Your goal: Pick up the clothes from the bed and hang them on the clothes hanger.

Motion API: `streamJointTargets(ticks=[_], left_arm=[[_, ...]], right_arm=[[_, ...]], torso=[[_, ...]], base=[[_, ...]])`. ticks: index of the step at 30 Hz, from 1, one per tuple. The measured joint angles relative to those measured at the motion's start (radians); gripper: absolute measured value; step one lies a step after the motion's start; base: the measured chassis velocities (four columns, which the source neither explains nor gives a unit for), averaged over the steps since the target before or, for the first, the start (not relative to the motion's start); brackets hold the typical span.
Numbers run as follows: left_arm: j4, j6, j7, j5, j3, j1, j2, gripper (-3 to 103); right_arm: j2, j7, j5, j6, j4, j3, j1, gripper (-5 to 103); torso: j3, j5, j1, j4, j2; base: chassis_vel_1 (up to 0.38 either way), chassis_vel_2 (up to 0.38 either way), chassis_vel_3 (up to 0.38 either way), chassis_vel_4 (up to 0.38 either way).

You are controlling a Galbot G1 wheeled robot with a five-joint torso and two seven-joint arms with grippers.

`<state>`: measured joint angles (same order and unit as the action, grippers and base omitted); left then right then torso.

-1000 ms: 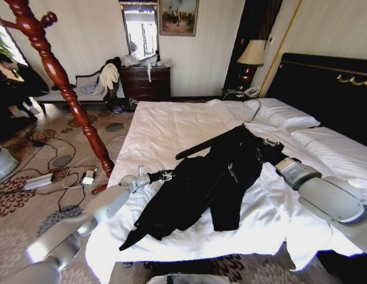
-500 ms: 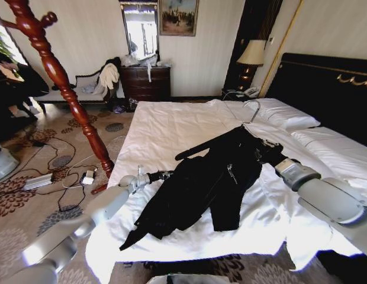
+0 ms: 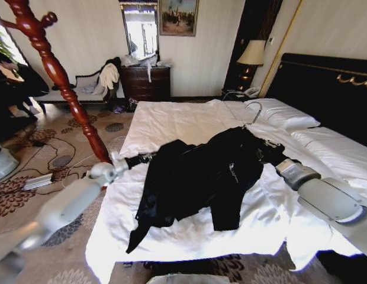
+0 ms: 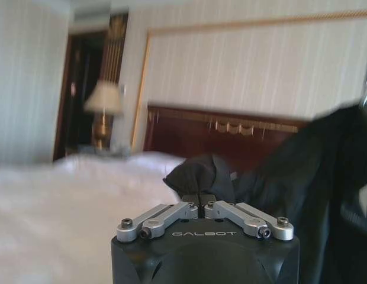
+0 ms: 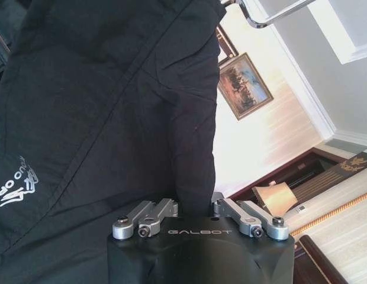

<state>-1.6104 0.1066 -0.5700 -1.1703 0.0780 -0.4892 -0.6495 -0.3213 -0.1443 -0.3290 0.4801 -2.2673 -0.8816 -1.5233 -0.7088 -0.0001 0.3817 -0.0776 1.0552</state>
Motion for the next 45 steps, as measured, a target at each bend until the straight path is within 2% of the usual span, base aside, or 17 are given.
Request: streamJointTargets(ticks=[3,5,9,12,14,15,17,18,20,24,26,31,35,37,39,43,45], left_arm=[[-0.087,0.009,0.043,-0.045,-0.064,-0.012,0.024,0],[-0.105,0.009,0.047,-0.013,-0.077,-0.013,0.040,0],[-0.134,-0.066,-0.016,0.363,-0.061,-0.107,0.129,0],[-0.181,-0.075,-0.016,0.427,-0.060,-0.175,0.147,0],[-0.247,-0.088,-0.006,0.530,-0.059,-0.281,0.143,0],[-0.247,-0.088,-0.006,0.530,-0.059,-0.281,0.143,0],[-0.266,-0.092,0.008,0.575,-0.048,-0.322,0.127,6],[-0.276,-0.092,0.021,0.590,-0.038,-0.348,0.115,16],[-0.282,-0.092,0.030,0.600,-0.033,-0.367,0.109,16],[-0.311,-0.100,0.050,0.629,-0.042,-0.443,0.109,38],[-0.323,-0.102,0.059,0.630,-0.048,-0.464,0.112,38],[-0.358,-0.104,0.088,0.592,-0.061,-0.510,0.114,59],[-0.376,-0.092,0.104,0.487,-0.072,-0.524,0.118,70],[-0.386,-0.076,0.114,0.414,-0.085,-0.529,0.118,81],[-0.386,-0.050,0.129,0.292,-0.111,-0.520,0.106,92],[-0.356,-0.030,0.139,0.200,-0.118,-0.475,0.087,98],[-0.307,-0.010,0.136,0.104,-0.113,-0.404,0.068,100]], right_arm=[[-0.007,-0.001,-0.016,0.000,-0.002,0.005,0.013,20],[-0.010,-0.001,-0.019,0.000,-0.003,0.006,0.014,20],[-0.021,-0.001,-0.018,0.000,-0.001,0.010,0.003,20],[-0.025,0.000,-0.014,-0.003,0.000,0.010,-0.004,20],[-0.025,0.002,-0.010,-0.007,0.001,0.012,-0.012,20],[-0.025,0.002,-0.010,-0.007,0.001,0.012,-0.012,20],[-0.022,0.003,-0.008,-0.008,0.002,0.016,-0.012,20],[-0.021,0.004,-0.008,-0.008,0.001,0.019,-0.009,20],[-0.020,0.004,-0.009,-0.008,0.000,0.019,-0.009,20],[-0.023,0.005,-0.002,-0.008,-0.004,0.010,-0.032,20],[-0.025,0.005,0.002,-0.008,-0.004,0.009,-0.036,20],[-0.027,0.007,0.010,-0.009,-0.006,0.012,-0.039,20],[-0.022,0.007,0.010,-0.009,-0.006,0.014,-0.038,20],[-0.022,0.007,0.010,-0.009,-0.006,0.014,-0.039,20],[-0.027,0.007,0.017,-0.010,-0.006,0.012,-0.050,20],[-0.032,0.008,0.025,-0.017,-0.007,0.005,-0.061,20],[-0.031,0.009,0.031,-0.023,-0.008,0.001,-0.063,20]], torso=[[0.000,-0.0001,0.000,-0.0005,0.000],[0.000,0.0004,0.000,-0.0008,0.000],[0.000,-0.0003,0.000,0.0003,0.000],[0.000,-0.0006,0.000,0.0008,0.000],[0.000,-0.0001,0.000,-0.0006,0.000],[0.000,-0.0001,0.000,-0.0006,0.000],[0.000,0.0001,0.000,-0.0009,0.000],[0.000,-0.0002,0.000,-0.0006,0.000],[0.000,-0.0002,0.000,-0.0001,0.000],[0.000,0.0000,0.000,-0.0005,0.000],[0.000,0.0001,0.000,-0.0003,0.000],[0.000,0.0001,0.000,-0.0004,0.000],[0.000,0.0001,0.000,-0.0003,0.000],[0.000,0.0000,0.000,-0.0003,0.000],[0.000,0.0002,0.000,0.0000,0.000],[0.000,0.0001,0.000,-0.0003,0.000],[0.000,0.0000,0.000,-0.0004,0.000]], base=[[0.000,0.000,0.000,0.000],[0.000,0.000,0.000,0.000],[0.000,0.000,0.000,0.000],[0.000,0.000,0.000,0.000],[0.000,0.000,0.000,0.000],[0.000,0.000,0.000,0.000],[0.000,0.000,0.000,0.000],[0.000,0.000,0.000,0.000],[0.000,0.000,0.000,0.000],[0.000,0.000,0.000,0.000],[0.000,0.000,0.000,0.000],[0.000,0.000,0.000,0.000],[0.000,0.000,0.000,0.000],[0.000,0.000,0.000,0.000],[0.000,0.000,0.000,0.000],[0.000,0.000,0.000,0.000],[0.000,0.000,0.000,0.000]])
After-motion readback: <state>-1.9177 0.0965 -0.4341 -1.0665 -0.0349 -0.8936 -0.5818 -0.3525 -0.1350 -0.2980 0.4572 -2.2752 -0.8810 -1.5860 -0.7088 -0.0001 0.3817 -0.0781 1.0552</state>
